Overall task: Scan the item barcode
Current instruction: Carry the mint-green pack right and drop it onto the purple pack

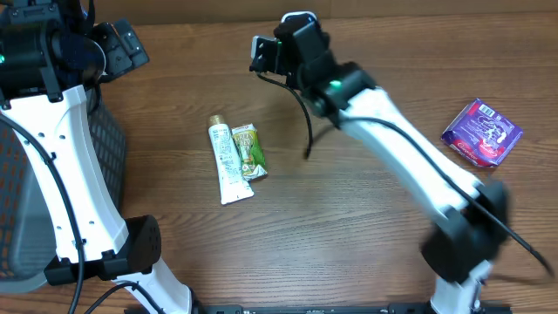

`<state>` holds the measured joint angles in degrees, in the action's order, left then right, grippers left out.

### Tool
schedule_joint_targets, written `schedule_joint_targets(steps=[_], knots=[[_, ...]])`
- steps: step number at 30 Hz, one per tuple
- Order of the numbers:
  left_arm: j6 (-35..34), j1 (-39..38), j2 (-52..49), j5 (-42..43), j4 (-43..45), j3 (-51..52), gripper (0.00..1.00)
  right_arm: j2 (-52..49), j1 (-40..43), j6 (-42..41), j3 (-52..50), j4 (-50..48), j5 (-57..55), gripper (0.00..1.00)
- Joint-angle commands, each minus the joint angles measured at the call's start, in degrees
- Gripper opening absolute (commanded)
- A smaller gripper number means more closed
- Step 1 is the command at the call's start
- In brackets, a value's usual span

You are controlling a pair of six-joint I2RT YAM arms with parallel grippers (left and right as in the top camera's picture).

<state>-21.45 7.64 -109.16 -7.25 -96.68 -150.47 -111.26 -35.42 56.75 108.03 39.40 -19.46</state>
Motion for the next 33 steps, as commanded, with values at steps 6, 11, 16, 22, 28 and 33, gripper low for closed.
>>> schedule_joint_targets(steps=[6,11,16,22,28,33], knots=[[-0.8,0.2,-0.2,0.3,-0.1,0.1,1.00,9.3,5.4,-44.8,1.7,21.5,45.7,0.04],[-0.8,0.2,-0.2,0.3,-0.1,0.1,1.00,9.2,13.3,-51.4,-1.0,29.8,46.6,0.04],[-0.8,0.2,-0.2,0.3,-0.1,0.1,0.99,8.7,25.8,-57.7,-4.9,31.5,46.6,0.04],[-0.8,0.2,-0.2,0.3,-0.1,0.1,0.99,8.3,43.0,-64.0,-14.0,26.7,44.4,0.04],[-0.8,0.2,-0.2,0.3,-0.1,0.1,1.00,8.3,58.2,-69.6,-25.4,18.7,40.3,0.04],[-0.8,0.2,-0.2,0.3,-0.1,0.1,1.00,8.3,66.1,-72.0,-31.0,12.4,43.1,0.04]])
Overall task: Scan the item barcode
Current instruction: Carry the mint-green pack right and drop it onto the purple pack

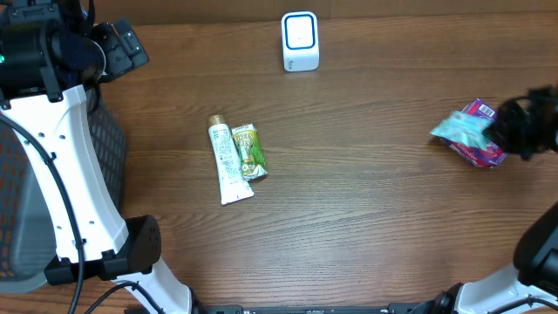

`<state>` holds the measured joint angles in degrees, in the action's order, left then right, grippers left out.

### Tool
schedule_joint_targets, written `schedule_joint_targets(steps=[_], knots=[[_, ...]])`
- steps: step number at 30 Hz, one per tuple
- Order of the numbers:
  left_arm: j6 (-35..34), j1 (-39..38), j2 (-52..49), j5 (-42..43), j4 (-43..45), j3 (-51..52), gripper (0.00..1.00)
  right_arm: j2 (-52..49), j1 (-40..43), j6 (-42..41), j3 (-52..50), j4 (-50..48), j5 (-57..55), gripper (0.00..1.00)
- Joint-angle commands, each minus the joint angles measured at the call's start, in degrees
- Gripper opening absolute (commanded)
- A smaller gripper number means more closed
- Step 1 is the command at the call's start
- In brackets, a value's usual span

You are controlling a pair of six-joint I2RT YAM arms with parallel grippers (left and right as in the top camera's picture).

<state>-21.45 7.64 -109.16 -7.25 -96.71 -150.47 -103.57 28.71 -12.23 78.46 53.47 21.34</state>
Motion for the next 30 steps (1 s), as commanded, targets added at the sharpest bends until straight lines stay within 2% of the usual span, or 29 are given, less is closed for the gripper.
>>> schedule_joint_targets(steps=[1,8,12,16,22,27,28,30], knots=[[-0.8,0.2,-0.2,0.3,-0.1,0.1,1.00,0.6,2.6,-3.1,-1.7,-2.1,2.3,0.04],[-0.8,0.2,-0.2,0.3,-0.1,0.1,1.00,0.6,4.2,-8.2,-1.9,-7.1,2.6,0.04],[-0.8,0.2,-0.2,0.3,-0.1,0.1,1.00,0.7,4.2,-8.8,-1.6,-11.8,10.6,0.04],[-0.8,0.2,-0.2,0.3,-0.1,0.1,0.99,0.8,4.5,-9.1,-0.7,-11.7,12.0,0.04],[-0.8,0.2,-0.2,0.3,-0.1,0.1,1.00,1.0,8.4,-9.0,-0.7,-5.1,2.7,0.04],[-0.8,0.2,-0.2,0.3,-0.1,0.1,1.00,0.9,9.1,-9.0,-1.4,-5.8,-2.7,0.04],[-0.8,0.2,-0.2,0.3,-0.1,0.1,1.00,0.9,8.9,-9.0,-1.4,-6.4,-2.6,0.06],[-0.8,0.2,-0.2,0.3,-0.1,0.1,1.00,0.8,8.0,-8.8,-1.4,-8.0,-2.1,0.27]])
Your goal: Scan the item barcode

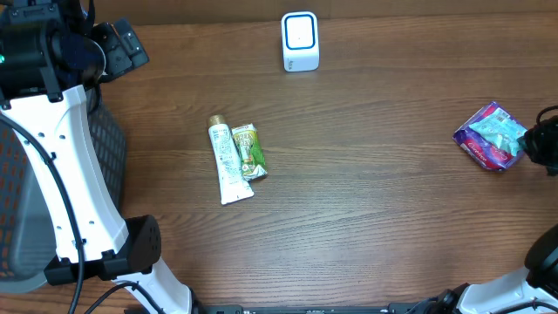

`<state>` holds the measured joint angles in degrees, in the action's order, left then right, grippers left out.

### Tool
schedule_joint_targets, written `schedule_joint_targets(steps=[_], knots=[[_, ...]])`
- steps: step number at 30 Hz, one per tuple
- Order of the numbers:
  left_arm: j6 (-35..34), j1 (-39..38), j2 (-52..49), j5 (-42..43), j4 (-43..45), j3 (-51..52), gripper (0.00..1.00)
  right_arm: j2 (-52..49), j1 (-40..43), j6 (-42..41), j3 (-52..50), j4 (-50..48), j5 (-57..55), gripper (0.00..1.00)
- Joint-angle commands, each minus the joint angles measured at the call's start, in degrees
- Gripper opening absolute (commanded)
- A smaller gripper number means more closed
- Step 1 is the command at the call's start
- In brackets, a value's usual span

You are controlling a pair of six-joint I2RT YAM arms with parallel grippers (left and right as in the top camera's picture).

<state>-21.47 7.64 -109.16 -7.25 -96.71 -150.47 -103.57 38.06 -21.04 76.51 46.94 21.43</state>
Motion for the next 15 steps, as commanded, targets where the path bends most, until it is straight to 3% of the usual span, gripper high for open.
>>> schedule_joint_targets(steps=[1,6,13,15], knots=[[-0.8,0.2,-0.2,0.3,-0.1,0.1,1.00,0.8,-1.7,0.0,0.6,-2.1,-1.7,0.35],[-0.8,0.2,-0.2,0.3,-0.1,0.1,1.00,1.0,-4.9,4.9,1.5,-4.0,4.2,0.74],[-0.8,0.2,-0.2,0.3,-0.1,0.1,1.00,4.7,-8.8,4.8,11.2,2.2,3.7,0.82],[-0.8,0.2,-0.2,0.3,-0.1,0.1,1.00,5.9,-9.9,4.7,14.8,5.2,1.7,1.00]])
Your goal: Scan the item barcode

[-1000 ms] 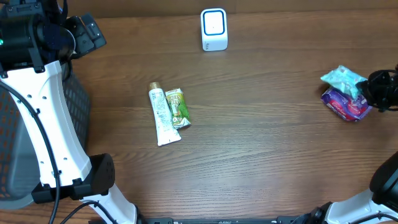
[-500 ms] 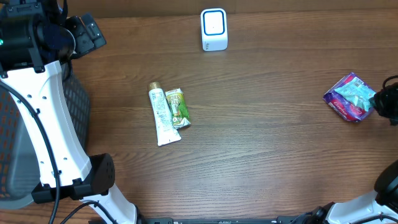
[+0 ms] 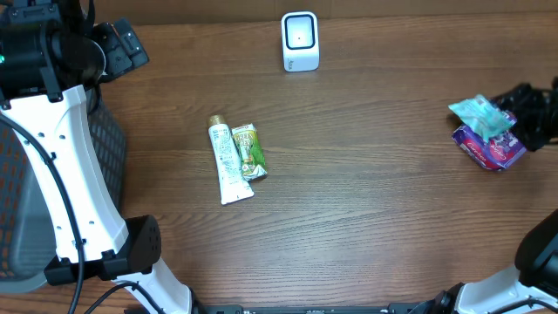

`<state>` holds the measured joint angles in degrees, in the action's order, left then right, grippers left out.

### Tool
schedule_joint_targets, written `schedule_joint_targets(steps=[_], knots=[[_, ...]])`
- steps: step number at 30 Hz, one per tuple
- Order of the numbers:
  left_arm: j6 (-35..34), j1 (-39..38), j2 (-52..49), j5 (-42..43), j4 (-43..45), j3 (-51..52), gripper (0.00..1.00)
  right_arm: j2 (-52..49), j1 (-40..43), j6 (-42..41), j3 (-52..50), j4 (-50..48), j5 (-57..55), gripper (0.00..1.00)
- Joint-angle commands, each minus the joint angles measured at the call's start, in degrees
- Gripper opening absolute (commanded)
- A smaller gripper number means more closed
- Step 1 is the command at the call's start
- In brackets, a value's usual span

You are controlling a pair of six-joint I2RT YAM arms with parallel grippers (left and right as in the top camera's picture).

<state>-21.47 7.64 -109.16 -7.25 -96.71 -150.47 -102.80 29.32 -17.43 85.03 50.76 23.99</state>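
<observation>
The white barcode scanner (image 3: 300, 41) stands at the back middle of the table. At the far right, a teal packet (image 3: 478, 113) hangs tilted over a purple packet (image 3: 490, 148) that lies on the wood. My right gripper (image 3: 500, 108) reaches in from the right edge and appears shut on the teal packet's right end. The left gripper (image 3: 125, 48) hovers at the back left, far from all of this; its jaws are too dark to read.
A white toothpaste tube (image 3: 228, 164) and a green packet (image 3: 249, 150) lie side by side left of centre. A dark mesh basket (image 3: 106, 139) sits at the left edge behind the left arm's white links.
The teal packet lay on the purple packet with my right gripper off to its right. Now the gripper is at the packet, which sits higher and further left.
My right arm first reached up to the scanner at the back. Then it was at the far right with the teal packet by the purple one. Then the teal packet lay on the purple one, the gripper apart. Now the gripper holds it again. The left arm stayed still.
</observation>
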Motion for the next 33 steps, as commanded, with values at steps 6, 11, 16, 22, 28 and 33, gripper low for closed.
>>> schedule_joint_targets(steps=[6,11,16,22,28,33], knots=[[-0.8,0.2,-0.2,0.3,-0.1,0.1,1.00,6.7,-5.7,1.2,11.6,6.1,-1.9,1.00],[-0.8,0.2,-0.2,0.3,-0.1,0.1,1.00,5.6,-12.5,1.1,10.3,6.8,0.5,1.00],[-0.8,0.2,-0.2,0.3,-0.1,0.1,0.99,3.0,-22.6,1.2,7.8,4.2,3.6,1.00],[-0.8,0.2,-0.2,0.3,-0.1,0.1,1.00,-2.8,-37.7,1.2,7.2,0.2,3.5,0.88],[-0.8,0.2,-0.2,0.3,-0.1,0.1,1.00,-8.5,-53.5,1.4,7.2,-8.0,-2.5,0.88],[-0.8,0.2,-0.2,0.3,-0.1,0.1,1.00,-12.5,-63.5,4.1,7.2,-13.8,-11.2,0.89]])
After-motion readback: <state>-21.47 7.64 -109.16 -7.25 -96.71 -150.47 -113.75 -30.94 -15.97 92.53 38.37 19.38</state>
